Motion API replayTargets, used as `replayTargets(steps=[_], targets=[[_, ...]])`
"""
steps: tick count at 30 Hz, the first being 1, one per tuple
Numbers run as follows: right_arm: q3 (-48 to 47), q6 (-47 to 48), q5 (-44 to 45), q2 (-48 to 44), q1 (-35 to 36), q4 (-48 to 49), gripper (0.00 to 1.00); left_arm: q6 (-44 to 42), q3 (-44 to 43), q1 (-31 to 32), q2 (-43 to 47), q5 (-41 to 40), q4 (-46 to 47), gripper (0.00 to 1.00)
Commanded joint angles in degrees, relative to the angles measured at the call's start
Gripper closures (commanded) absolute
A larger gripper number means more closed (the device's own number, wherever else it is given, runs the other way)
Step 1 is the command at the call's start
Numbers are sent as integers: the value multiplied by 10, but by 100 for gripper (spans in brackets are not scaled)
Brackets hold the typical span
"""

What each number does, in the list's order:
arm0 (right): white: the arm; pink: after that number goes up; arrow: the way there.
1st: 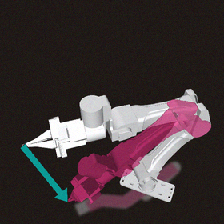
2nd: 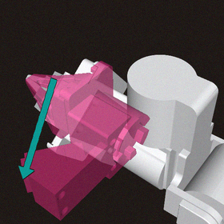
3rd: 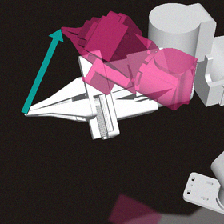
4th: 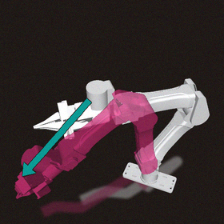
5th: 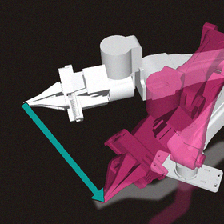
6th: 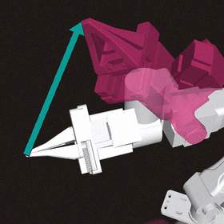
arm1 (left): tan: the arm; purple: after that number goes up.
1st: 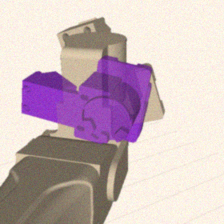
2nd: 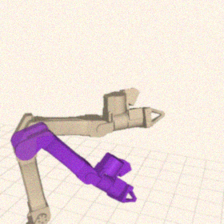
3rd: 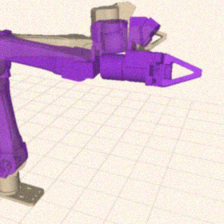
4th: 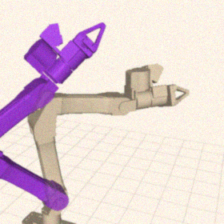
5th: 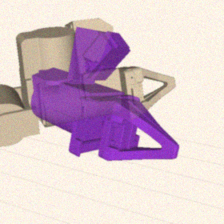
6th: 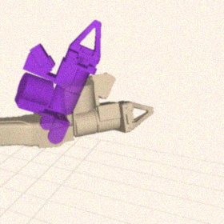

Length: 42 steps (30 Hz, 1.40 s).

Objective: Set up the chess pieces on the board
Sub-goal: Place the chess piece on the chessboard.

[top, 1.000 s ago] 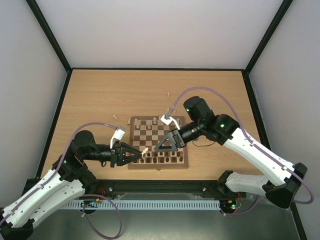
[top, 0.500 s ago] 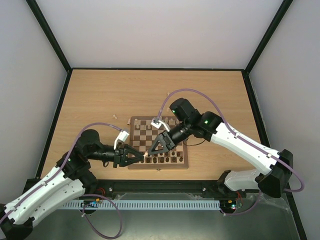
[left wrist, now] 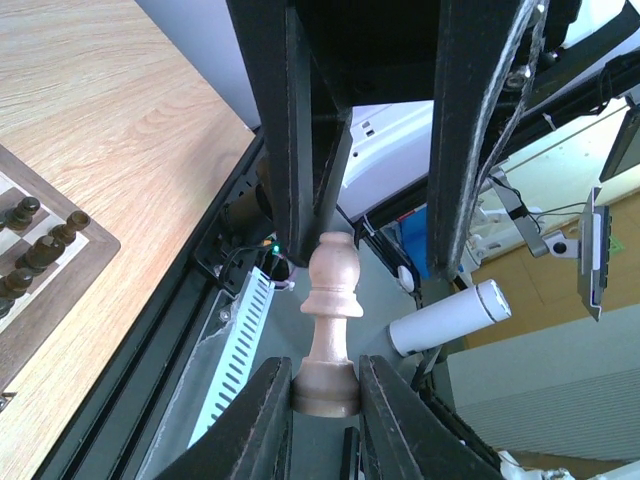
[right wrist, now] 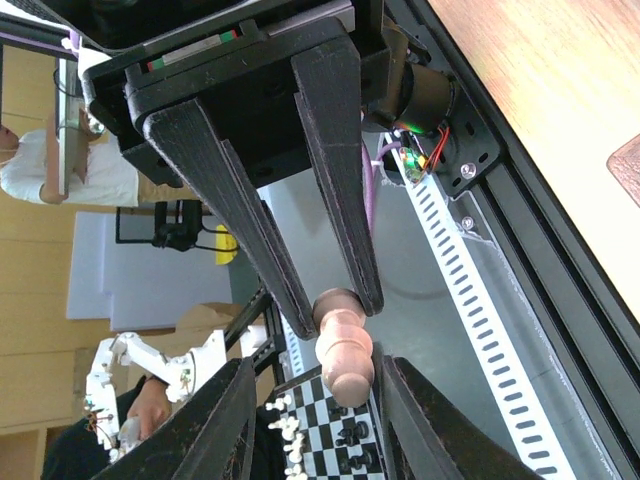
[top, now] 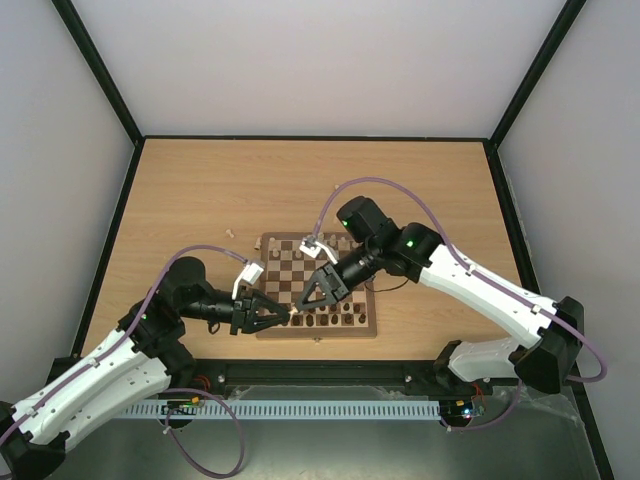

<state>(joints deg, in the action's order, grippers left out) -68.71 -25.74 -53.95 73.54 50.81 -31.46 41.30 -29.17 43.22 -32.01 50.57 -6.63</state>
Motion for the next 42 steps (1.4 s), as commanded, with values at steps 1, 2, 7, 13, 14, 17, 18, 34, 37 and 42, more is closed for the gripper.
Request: replayTargets(steps=[1,2,7,13,14,17,18,34,37,42], targets=[[-7,13,-13,15,14,-16,66,-6,6,3,0,13,3,79],[-7,14,-12,18,17,-17,66,-6,6,3,0,12,3,79],[-7,17,-8,30,25,-14,73,-7,5,3,0,14,1,79],[-8,16,-1,31,26,-11,78,-12,6,3,1,16,-6,78],[-8,15,1,32,26,-11,80,-13,6,2,0,17,-7,78],[-9,13,3,33,26,-7,84,-14,6,3,0,17,-9,78],[-9,12,3,33,26,-7,85,-14,6,2,0,17,-10,77],[-53,44,166,54,25,-63,91,-52,-90,-7,8,-184,-169,29],[-67,57,219,72,22,-85,93,-55,-113,-13,9,-254,-207,26],[-108,67,341,117,18,-128,93,-60,-142,-15,-1,-348,-254,20]])
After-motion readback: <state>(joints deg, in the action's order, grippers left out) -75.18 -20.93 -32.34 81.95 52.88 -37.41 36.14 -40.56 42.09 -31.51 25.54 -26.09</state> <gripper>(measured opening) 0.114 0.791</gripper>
